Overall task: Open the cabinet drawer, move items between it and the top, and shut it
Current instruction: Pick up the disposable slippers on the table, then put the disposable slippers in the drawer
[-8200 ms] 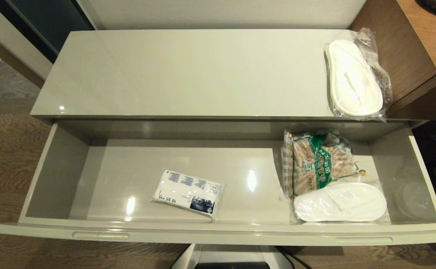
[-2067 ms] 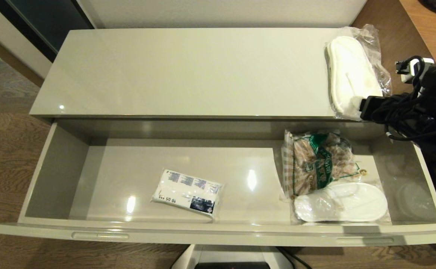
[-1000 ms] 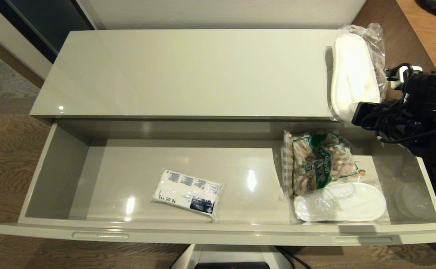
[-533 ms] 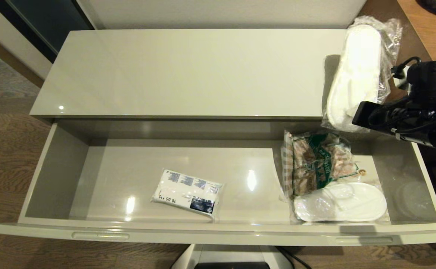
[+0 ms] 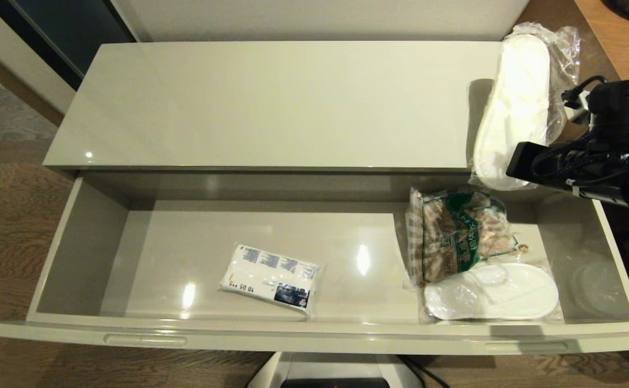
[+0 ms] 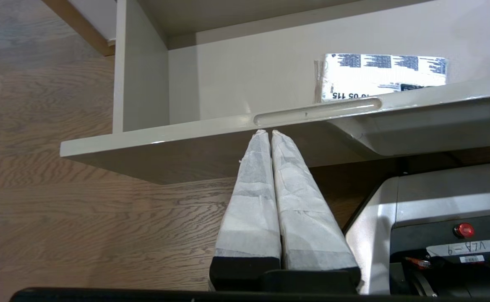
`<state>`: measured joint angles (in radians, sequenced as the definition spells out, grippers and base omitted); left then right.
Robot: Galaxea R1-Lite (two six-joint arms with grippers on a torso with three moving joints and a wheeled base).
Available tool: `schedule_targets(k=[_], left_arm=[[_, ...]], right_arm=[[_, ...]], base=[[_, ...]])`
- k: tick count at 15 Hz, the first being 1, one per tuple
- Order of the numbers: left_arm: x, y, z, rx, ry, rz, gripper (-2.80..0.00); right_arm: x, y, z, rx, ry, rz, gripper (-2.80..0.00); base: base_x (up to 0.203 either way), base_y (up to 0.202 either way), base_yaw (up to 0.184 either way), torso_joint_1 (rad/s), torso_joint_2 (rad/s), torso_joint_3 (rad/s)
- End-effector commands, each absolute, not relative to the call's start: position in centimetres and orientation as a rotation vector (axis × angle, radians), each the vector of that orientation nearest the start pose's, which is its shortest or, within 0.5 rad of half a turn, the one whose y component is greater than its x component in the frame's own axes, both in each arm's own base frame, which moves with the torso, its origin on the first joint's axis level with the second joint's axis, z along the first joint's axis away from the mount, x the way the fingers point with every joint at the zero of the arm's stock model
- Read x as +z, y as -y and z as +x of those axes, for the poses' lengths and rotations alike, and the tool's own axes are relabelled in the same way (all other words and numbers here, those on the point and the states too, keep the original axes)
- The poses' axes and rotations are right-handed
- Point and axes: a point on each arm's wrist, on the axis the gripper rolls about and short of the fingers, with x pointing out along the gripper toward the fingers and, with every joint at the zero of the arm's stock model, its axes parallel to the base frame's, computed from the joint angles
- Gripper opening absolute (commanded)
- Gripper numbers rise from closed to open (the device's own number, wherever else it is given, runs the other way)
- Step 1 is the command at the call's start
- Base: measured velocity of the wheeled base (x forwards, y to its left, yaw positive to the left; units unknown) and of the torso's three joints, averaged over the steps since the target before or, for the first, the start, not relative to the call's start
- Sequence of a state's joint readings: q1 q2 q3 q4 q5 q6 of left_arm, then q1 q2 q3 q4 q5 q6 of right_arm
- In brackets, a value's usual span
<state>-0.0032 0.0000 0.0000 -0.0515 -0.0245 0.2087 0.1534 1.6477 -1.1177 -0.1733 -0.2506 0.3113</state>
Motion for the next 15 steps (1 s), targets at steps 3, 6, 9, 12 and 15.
schedule_targets(k=[3,6,9,12,15], left_arm=[[8.1,0.0,-2.3,-0.022,0.053,0.211,-2.8],[8.1,0.0,-2.3,-0.022,0.053,0.211,-2.8],[8.1,0.0,-2.3,-0.022,0.053,0.211,-2.8],[8.1,0.0,-2.3,-0.022,0.053,0.211,-2.8],[8.1,0.0,-2.3,-0.022,0.053,0.211,-2.8]], right_arm=[[27.2,-3.8,27.8,-0.098,-0.323,0.246,-2.8],[29.5,-3.4,22.2,0.078,-0.457,0.256,-2.8],[29.7,-3.0,18.3,0.115,-0.559,0.242,-2.8],[28.6,-3.1,13.8,0.158,-0.64,0.216,-2.8],[27.7,-2.8,9.9,0.221,-0.662,0.155,-2.8]], base=[[0.0,0.0,0.0,0.0,0.0,0.0],[0.0,0.0,0.0,0.0,0.0,0.0],[0.0,0.0,0.0,0.0,0.0,0.0],[0.0,0.0,0.0,0.0,0.0,0.0],[0.0,0.0,0.0,0.0,0.0,0.0]])
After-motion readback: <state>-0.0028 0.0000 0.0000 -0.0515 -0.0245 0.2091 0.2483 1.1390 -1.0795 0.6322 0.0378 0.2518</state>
